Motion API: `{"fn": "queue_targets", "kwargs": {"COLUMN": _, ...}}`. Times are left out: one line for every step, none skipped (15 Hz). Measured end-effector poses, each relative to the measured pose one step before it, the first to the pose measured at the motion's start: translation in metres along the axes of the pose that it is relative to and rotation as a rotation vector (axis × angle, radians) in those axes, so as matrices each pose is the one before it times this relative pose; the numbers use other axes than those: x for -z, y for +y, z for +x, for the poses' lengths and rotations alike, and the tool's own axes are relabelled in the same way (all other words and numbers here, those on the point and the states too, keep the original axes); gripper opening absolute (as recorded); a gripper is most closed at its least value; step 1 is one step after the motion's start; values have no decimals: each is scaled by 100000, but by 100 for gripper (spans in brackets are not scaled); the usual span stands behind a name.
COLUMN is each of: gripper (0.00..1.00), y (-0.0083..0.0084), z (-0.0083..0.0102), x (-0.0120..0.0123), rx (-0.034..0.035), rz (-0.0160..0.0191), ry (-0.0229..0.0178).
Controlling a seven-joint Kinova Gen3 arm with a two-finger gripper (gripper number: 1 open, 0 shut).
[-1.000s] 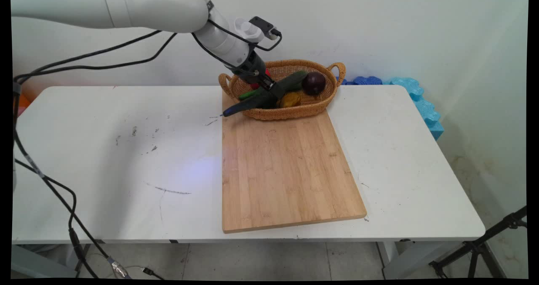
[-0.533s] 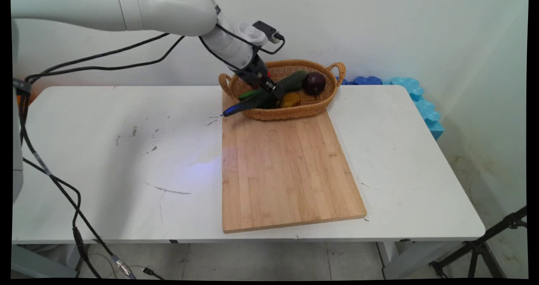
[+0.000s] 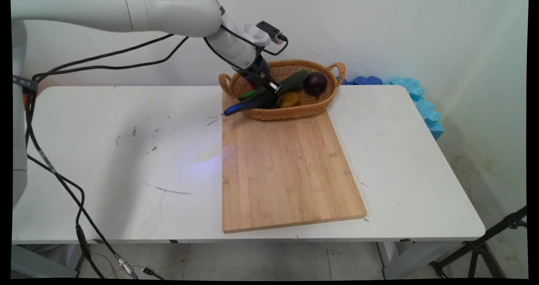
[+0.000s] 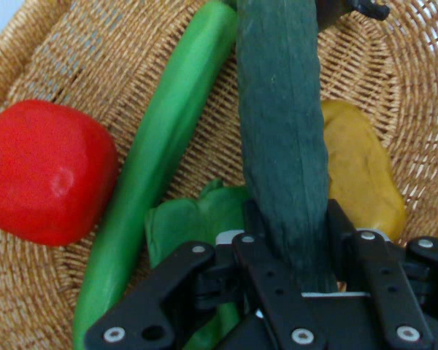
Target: Place the picked object on the cutting board
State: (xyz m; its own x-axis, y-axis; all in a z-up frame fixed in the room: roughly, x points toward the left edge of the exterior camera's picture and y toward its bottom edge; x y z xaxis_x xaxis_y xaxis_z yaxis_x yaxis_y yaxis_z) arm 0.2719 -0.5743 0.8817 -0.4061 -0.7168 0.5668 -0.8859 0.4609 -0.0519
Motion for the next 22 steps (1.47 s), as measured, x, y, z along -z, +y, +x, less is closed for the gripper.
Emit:
{"fn": "queue_targets", "kwargs": {"gripper": 0, "y": 79, "z": 161, "x": 340, "rx": -499, "rz": -42, "ry": 686}}
{"fn": "queue_targets", "kwargs": {"gripper": 0, "y": 33, "z": 227, "x": 566, "rx": -432, "rz": -21, "ry": 913}}
{"fn": "queue_targets", "kwargs": {"gripper": 0, "y": 10, "z": 221, "x": 660, "rx": -504, "rz": -13, "ry": 843}}
{"fn": "queue_targets", "kwargs": {"gripper": 0, "y": -19, "z": 163, "x": 586, "rx": -351, "rz": -43, "ry": 705}}
{"fn": "queue_targets", "kwargs": {"gripper": 0, "y": -5, "z": 266, "x": 971, "rx": -805, "rz": -186, "ry": 1004}}
{"fn": "queue_targets", "kwargs": {"gripper": 0, "y": -3, "z": 320, "x": 1344, "rx": -1171, "rz": -518, "ry": 1352}}
{"fn": "queue_targets", "kwargs": {"gripper": 0, "y": 33, "z": 194, "x": 1323, "rx": -1337, "rz": -748, "ry": 1076}}
{"fn": "queue_targets", "kwargs": {"gripper": 0, "y": 50, "z": 156, "x": 1596, "rx": -1803, "rz": -1144, "ry": 1246}}
{"fn": "queue_targets", "kwargs": {"gripper": 0, "y": 91, "z": 30, "x": 1649, "rx": -2104, "rz": -1428, "ry": 1190}}
{"fn": "queue_targets", "kwargs": {"gripper": 0, "y": 87, "z": -98, "x": 1407, "rx": -1890, "rz": -1492, "ry": 883}}
{"fn": "queue_targets", "kwargs": {"gripper": 0, "y": 102, "z": -284, "x": 1556, "rx": -2430, "rz": -1841, "ry": 797}}
{"fn": "queue_targets", "kwargs": {"gripper": 0, "y": 128, "z": -456, "x": 1430, "rx": -2591, "rz": -1876, "ry": 569}}
{"fn": "queue_targets", "kwargs": {"gripper": 0, "y": 156, "z": -550, "x": 1208, "rx": -2782, "rz": -1867, "ry": 307}}
{"fn": "queue_targets", "kwargs": {"gripper": 0, "y": 151, "z": -530, "x": 908, "rx": -2030, "rz": -1398, "ry": 187}}
{"fn": "queue_targets", "kwargs": {"gripper": 0, "y": 224, "z": -734, "x": 841, "rx": -1970, "rz": -1461, "ry": -82}}
{"fn": "queue_targets", "kwargs": {"gripper": 0, "y": 260, "z": -698, "x": 439, "rx": -1496, "rz": -1223, "ry": -305}}
{"fn": "queue_targets", "kwargs": {"gripper": 0, "y": 205, "z": -454, "x": 214, "rx": -996, "rz": -796, "ry": -269}}
{"fn": "queue_targets", "kwargs": {"gripper": 0, "y": 338, "z": -697, "x": 163, "rx": -1518, "rz": -1053, "ry": -442}}
{"fn": "queue_targets", "kwargs": {"gripper": 0, "y": 234, "z": -464, "x": 26, "rx": -962, "rz": -721, "ry": -413}}
{"fn": "queue_targets", "kwargs": {"gripper": 0, "y": 482, "z": -762, "x": -192, "rx": -1715, "rz": -1305, "ry": -719}}
{"fn": "queue_targets", "kwargs": {"gripper": 0, "y": 391, "z": -621, "x": -219, "rx": -1414, "rz": -1034, "ry": -651}}
{"fn": "queue_targets", "kwargs": {"gripper": 0, "y": 422, "z": -684, "x": -472, "rx": -2165, "rz": -847, "ry": -913}}
